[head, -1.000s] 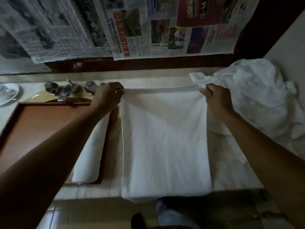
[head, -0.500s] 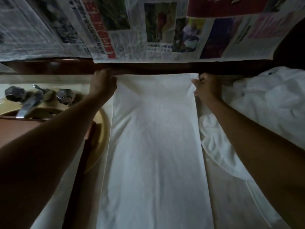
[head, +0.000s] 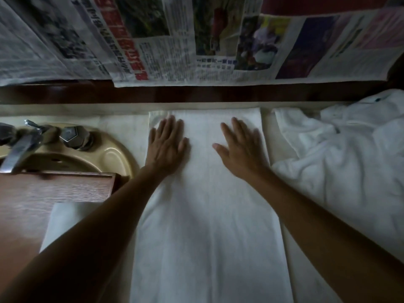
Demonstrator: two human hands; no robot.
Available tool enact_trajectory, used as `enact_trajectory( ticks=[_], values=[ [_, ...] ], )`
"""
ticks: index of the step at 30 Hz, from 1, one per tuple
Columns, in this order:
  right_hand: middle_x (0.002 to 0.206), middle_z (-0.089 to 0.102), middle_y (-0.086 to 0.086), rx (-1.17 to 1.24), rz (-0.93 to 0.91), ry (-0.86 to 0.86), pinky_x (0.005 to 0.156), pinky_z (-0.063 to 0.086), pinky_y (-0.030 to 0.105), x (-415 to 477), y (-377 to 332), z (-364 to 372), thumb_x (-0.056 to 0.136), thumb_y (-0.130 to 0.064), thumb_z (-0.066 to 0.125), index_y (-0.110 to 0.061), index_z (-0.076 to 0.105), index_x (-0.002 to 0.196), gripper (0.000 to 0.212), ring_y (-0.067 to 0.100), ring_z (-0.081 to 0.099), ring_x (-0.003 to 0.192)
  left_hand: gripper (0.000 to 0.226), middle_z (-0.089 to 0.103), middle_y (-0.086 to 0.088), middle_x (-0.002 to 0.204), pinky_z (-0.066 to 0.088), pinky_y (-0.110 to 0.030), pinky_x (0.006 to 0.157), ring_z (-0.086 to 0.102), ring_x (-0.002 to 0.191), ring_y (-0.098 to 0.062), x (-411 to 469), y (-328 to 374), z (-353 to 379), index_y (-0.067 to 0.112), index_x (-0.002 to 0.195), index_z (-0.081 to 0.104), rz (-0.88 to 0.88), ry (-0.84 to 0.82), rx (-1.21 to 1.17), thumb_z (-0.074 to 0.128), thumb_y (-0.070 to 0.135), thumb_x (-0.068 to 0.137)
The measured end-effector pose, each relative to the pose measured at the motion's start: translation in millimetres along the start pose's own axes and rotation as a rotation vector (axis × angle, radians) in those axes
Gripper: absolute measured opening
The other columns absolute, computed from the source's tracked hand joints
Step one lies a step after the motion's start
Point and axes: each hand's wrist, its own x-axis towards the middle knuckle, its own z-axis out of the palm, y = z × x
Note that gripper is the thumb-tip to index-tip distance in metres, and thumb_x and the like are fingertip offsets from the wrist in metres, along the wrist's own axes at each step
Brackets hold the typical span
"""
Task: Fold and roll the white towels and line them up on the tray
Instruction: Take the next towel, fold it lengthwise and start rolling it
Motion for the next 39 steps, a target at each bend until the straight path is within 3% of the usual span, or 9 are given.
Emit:
enact_trajectory(
  ticks=[5,8,13,16,20,24,27,34,39],
  values=[
    [0.169,0.022,0.01,-0.08,0.129,0.032,0.122,0.016,0.061,2,54,-14,0.103,-0.063,0.019,-0.019,0.03,0.16,0.073,0.034,0.02,0.155,0.071,-0.007,-0.004,0.173,-0.005,-0.047,0.128,-0.009,0.159,-0.022,1,-37,-14,0.023,0.166,0.001,-0.097,-0.032,0.102,0.013,0.06,0.107],
    [0.172,0.012,0.011,0.031,0.189,0.049,0.125,0.008,0.057,-13,23,-22,0.105,-0.058,0.028,-0.02,0.022,0.163,0.07,0.033,0.009,0.158,0.071,-0.001,-0.008,0.173,-0.004,-0.047,0.128,-0.006,0.16,-0.023,-9,-18,-20,0.017,0.166,0.007,-0.077,0.053,0.093,0.016,0.054,0.106],
    [0.17,0.018,0.012,0.035,-0.025,0.039,0.124,0.014,0.061,-79,-52,-1,0.103,-0.047,0.038,-0.018,0.03,0.161,0.066,0.032,0.014,0.157,0.065,0.004,-0.005,0.173,0.002,-0.048,0.13,-0.003,0.16,-0.021,-78,42,13,0.019,0.166,0.014,0.142,0.02,0.011,0.02,0.047,0.107],
    [0.168,0.026,0.012,-0.062,-0.042,0.027,0.122,0.018,0.06,-88,-18,-2,0.105,-0.048,0.036,-0.017,0.035,0.159,0.062,0.03,0.02,0.156,0.063,-0.002,0.0,0.174,0.003,-0.048,0.13,-0.008,0.159,-0.015,-93,12,18,0.025,0.166,0.009,0.098,-0.012,0.016,0.019,0.048,0.109],
    [0.167,0.024,0.018,-0.082,0.104,0.024,0.121,0.021,0.061,-87,27,-22,0.105,-0.049,0.03,-0.011,0.032,0.159,0.066,0.037,0.02,0.155,0.067,-0.006,-0.004,0.173,0.001,-0.049,0.129,-0.012,0.159,-0.019,-98,-14,1,0.019,0.166,0.004,0.01,-0.034,0.094,0.014,0.05,0.108],
    [0.168,0.021,0.018,0.024,0.123,0.142,0.123,0.018,0.06,-132,-22,-26,0.103,-0.042,0.04,-0.01,0.031,0.16,0.066,0.038,0.019,0.155,0.069,0.006,-0.012,0.172,0.003,-0.05,0.129,0.001,0.16,-0.028,-142,38,4,0.009,0.164,0.016,0.067,0.017,0.016,0.019,0.044,0.104],
    [0.168,0.023,0.014,0.05,0.015,0.068,0.122,0.019,0.061,-182,-60,-9,0.103,-0.041,0.04,-0.014,0.035,0.159,0.063,0.033,0.019,0.156,0.065,0.006,-0.006,0.173,0.003,-0.047,0.13,0.0,0.16,-0.021,-189,67,25,0.015,0.165,0.015,0.139,-0.02,-0.035,0.021,0.044,0.107],
    [0.161,0.037,0.022,-0.052,0.032,0.151,0.117,0.033,0.055,-205,8,-17,0.106,-0.034,0.043,-0.003,0.044,0.152,0.056,0.038,0.034,0.15,0.067,0.012,-0.006,0.172,0.017,-0.051,0.128,0.005,0.16,-0.019,-229,-1,18,0.014,0.165,0.019,0.039,0.036,-0.027,0.037,0.043,0.107],
    [0.17,0.018,0.015,0.121,0.099,0.071,0.125,0.018,0.053,-254,-79,-17,0.101,-0.034,0.043,-0.013,0.029,0.161,0.065,0.033,0.015,0.157,0.066,0.013,-0.007,0.172,0.009,-0.045,0.13,0.006,0.16,-0.019,-277,56,23,0.011,0.164,0.019,0.095,0.075,-0.19,0.037,0.038,0.107]
  ],
)
